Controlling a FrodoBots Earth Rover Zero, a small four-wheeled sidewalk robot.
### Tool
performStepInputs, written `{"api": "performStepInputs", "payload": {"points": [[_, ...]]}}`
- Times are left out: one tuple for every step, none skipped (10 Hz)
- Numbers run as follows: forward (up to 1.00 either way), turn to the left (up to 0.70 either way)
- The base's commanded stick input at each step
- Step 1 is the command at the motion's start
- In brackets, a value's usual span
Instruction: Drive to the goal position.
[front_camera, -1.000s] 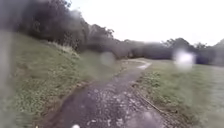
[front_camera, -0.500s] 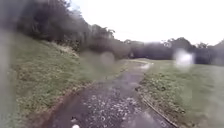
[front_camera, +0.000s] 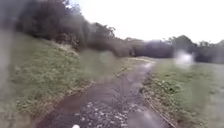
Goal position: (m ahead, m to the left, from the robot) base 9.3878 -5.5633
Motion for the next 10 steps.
{"api": "performStepInputs", "payload": {"points": [[0.7, -0.35], [0.7, -0.35], [0.7, -0.35], [0.7, -0.35], [0.7, -0.35], [0.7, -0.35], [0.7, -0.35], [0.7, -0.35], [0.7, -0.32], [0.7, -0.21]]}}
